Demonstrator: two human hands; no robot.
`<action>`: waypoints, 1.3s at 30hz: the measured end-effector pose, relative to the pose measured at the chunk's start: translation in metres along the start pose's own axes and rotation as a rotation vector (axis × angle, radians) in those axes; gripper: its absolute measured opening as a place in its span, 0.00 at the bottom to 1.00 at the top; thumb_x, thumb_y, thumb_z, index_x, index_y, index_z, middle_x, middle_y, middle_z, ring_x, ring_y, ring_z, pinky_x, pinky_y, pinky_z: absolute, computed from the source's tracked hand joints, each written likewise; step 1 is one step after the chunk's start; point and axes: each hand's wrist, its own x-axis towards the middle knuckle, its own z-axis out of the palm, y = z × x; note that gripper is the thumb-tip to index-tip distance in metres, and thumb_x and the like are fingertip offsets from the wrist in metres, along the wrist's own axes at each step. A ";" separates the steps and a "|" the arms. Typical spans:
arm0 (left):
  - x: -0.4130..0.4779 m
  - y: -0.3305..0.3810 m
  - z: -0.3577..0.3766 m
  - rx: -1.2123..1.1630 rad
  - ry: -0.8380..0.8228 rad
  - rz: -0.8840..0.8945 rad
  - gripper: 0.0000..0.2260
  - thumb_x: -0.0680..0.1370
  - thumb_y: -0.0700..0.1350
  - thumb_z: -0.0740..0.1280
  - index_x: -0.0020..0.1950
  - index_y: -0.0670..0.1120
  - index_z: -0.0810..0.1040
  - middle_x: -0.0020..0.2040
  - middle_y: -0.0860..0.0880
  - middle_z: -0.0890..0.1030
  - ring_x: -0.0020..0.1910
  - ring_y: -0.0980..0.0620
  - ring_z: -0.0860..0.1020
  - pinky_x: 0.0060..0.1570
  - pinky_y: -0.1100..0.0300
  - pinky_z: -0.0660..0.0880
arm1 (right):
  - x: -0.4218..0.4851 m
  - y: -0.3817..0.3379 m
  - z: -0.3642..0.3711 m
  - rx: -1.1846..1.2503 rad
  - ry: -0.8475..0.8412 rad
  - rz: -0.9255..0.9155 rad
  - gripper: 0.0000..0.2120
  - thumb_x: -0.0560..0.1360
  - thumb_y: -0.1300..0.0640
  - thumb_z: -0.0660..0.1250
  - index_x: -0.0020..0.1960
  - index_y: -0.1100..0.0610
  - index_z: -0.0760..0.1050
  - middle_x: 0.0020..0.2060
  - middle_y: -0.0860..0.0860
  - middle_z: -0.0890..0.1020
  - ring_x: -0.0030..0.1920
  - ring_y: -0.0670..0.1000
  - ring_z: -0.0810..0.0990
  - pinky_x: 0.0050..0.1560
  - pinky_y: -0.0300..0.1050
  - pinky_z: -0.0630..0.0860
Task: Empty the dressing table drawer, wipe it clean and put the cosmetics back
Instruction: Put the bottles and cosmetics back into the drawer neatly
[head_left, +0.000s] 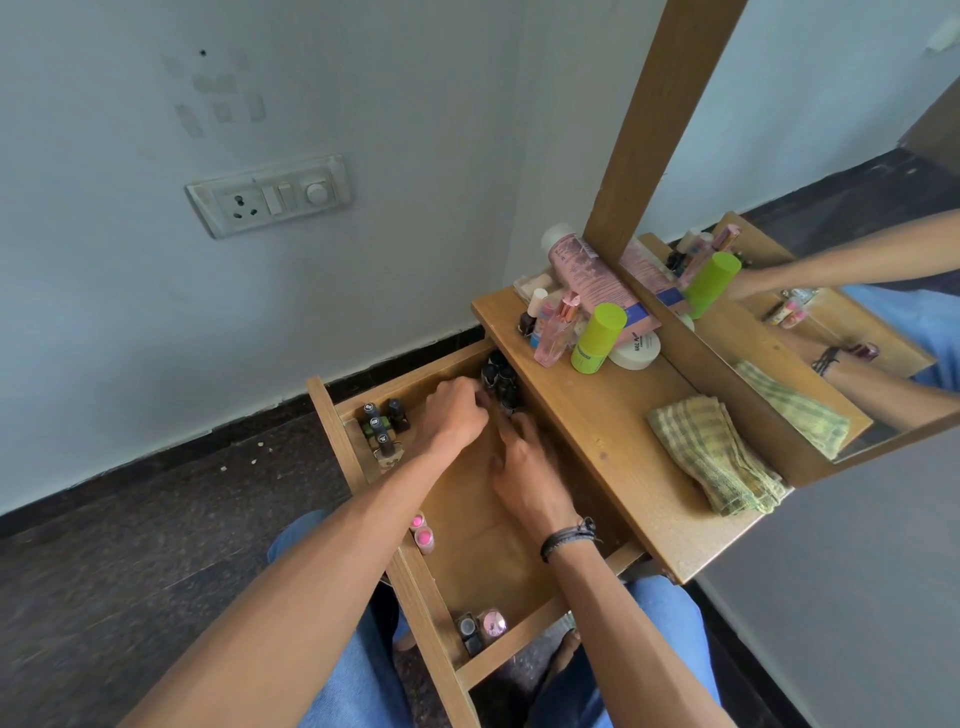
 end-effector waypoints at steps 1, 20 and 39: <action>0.000 0.000 0.000 -0.003 0.002 0.002 0.11 0.80 0.37 0.65 0.56 0.49 0.84 0.57 0.48 0.83 0.57 0.45 0.82 0.52 0.51 0.80 | 0.002 0.000 0.001 -0.012 0.016 -0.003 0.29 0.81 0.61 0.63 0.80 0.50 0.60 0.73 0.53 0.65 0.68 0.58 0.73 0.68 0.53 0.73; 0.001 0.001 0.006 -0.050 -0.205 0.147 0.23 0.72 0.32 0.61 0.40 0.62 0.80 0.60 0.53 0.83 0.63 0.48 0.79 0.60 0.46 0.78 | -0.043 0.014 -0.013 0.008 0.036 0.113 0.20 0.82 0.50 0.65 0.72 0.55 0.72 0.73 0.52 0.69 0.56 0.54 0.82 0.58 0.49 0.79; -0.042 -0.021 -0.046 0.058 -0.026 0.218 0.11 0.81 0.39 0.65 0.56 0.52 0.83 0.61 0.54 0.82 0.24 0.63 0.75 0.24 0.70 0.70 | 0.022 0.022 -0.107 0.447 0.562 0.185 0.25 0.74 0.46 0.74 0.68 0.52 0.73 0.59 0.50 0.76 0.47 0.39 0.77 0.54 0.49 0.76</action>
